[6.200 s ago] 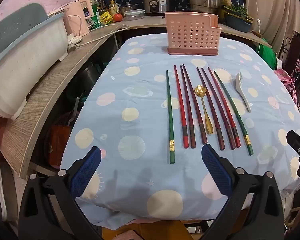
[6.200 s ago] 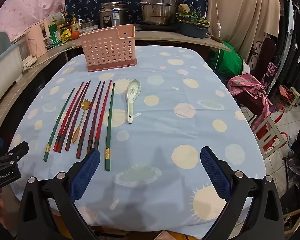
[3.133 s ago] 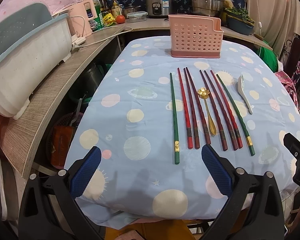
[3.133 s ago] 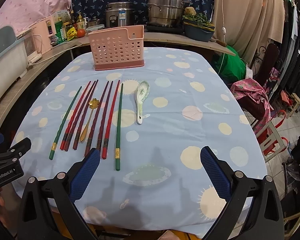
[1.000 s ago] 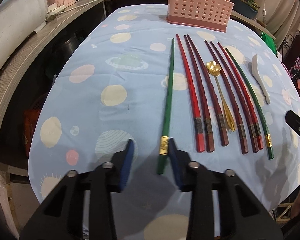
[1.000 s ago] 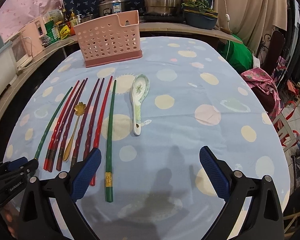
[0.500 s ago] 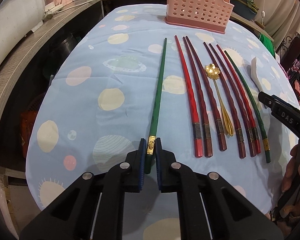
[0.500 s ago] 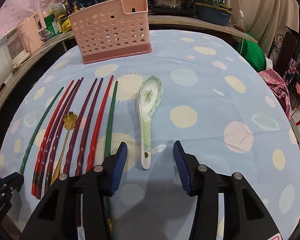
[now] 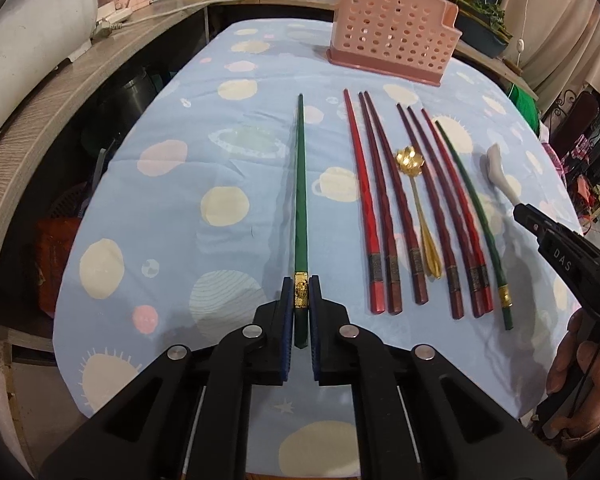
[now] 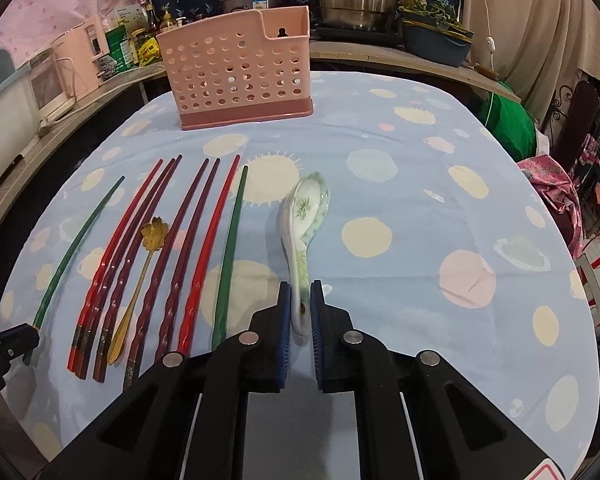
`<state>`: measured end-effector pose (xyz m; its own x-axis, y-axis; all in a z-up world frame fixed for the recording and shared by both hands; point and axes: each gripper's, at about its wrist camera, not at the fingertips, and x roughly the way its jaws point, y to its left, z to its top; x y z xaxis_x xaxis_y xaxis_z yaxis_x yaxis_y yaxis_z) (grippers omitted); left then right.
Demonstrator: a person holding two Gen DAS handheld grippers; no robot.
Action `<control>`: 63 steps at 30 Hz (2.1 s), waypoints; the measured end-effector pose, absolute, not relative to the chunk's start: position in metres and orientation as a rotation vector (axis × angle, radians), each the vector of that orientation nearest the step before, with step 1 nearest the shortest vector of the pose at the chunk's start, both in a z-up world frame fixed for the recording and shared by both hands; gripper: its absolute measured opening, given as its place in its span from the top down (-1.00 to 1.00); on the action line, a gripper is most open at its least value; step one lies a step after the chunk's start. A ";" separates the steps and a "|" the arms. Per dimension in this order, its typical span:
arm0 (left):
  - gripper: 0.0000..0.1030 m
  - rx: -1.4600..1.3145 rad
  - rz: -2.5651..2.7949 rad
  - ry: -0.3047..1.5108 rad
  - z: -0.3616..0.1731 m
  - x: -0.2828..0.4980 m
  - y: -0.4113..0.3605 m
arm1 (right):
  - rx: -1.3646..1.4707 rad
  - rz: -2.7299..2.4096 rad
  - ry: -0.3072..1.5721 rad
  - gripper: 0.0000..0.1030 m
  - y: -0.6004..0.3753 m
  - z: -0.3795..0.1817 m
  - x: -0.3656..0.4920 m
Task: Organize utensils
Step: 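Lift the green chopstick and white spoon up over the pink holder with both tools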
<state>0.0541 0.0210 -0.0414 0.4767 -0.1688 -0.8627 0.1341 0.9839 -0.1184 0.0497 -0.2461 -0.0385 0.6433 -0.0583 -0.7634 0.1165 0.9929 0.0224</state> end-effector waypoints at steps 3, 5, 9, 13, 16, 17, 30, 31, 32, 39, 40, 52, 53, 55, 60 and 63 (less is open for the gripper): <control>0.87 -0.051 -0.189 1.021 -0.025 0.055 0.024 | 0.096 -0.091 0.836 0.84 -0.251 -0.022 0.044; 0.87 -0.061 -0.188 0.987 -0.010 0.058 0.027 | 0.105 -0.089 0.817 0.86 -0.254 -0.011 0.043; 0.87 -0.086 -0.184 0.922 0.018 0.068 0.033 | 0.139 -0.079 0.788 0.87 -0.262 0.008 0.043; 0.87 -0.108 -0.185 0.856 0.048 0.080 0.037 | 0.162 -0.063 0.765 0.87 -0.268 0.025 0.048; 0.87 -0.094 -0.170 0.797 0.070 0.090 0.036 | 0.157 -0.064 0.743 0.88 -0.271 0.036 0.053; 0.87 -0.087 -0.163 0.780 0.077 0.094 0.036 | 0.157 -0.064 0.737 0.88 -0.272 0.039 0.055; 0.87 -0.078 -0.160 0.594 0.172 0.169 0.020 | 0.272 0.035 0.635 0.87 -0.297 0.103 0.124; 0.87 -0.081 -0.163 0.577 0.181 0.173 0.018 | 0.278 0.043 0.624 0.87 -0.299 0.110 0.133; 0.87 -0.084 -0.168 0.558 0.190 0.179 0.015 | 0.282 0.050 0.610 0.87 -0.300 0.116 0.142; 0.87 -0.100 -0.197 0.416 0.251 0.215 -0.006 | 0.320 0.081 0.528 0.87 -0.305 0.151 0.206; 0.87 -0.102 -0.199 0.402 0.257 0.219 -0.010 | 0.324 0.086 0.521 0.87 -0.305 0.153 0.214; 0.87 -0.085 -0.200 0.379 0.251 0.297 -0.050 | 0.358 0.099 0.555 0.87 -0.308 0.130 0.288; 0.87 -0.079 -0.200 0.383 0.248 0.303 -0.052 | 0.360 0.099 0.564 0.87 -0.308 0.125 0.291; 0.87 -0.076 -0.202 0.398 0.240 0.313 -0.056 | 0.369 0.098 0.580 0.87 -0.310 0.115 0.297; 0.87 -0.090 -0.199 0.454 0.213 0.330 -0.057 | 0.370 0.089 0.624 0.87 -0.312 0.091 0.309; 0.87 -0.094 -0.198 0.483 0.196 0.337 -0.055 | 0.368 0.078 0.643 0.86 -0.313 0.080 0.312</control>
<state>0.3373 -0.0547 0.1963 0.8670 -0.2107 -0.4515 0.1663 0.9766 -0.1364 0.3117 -0.3134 0.0802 0.7997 0.1839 -0.5715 0.0420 0.9325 0.3588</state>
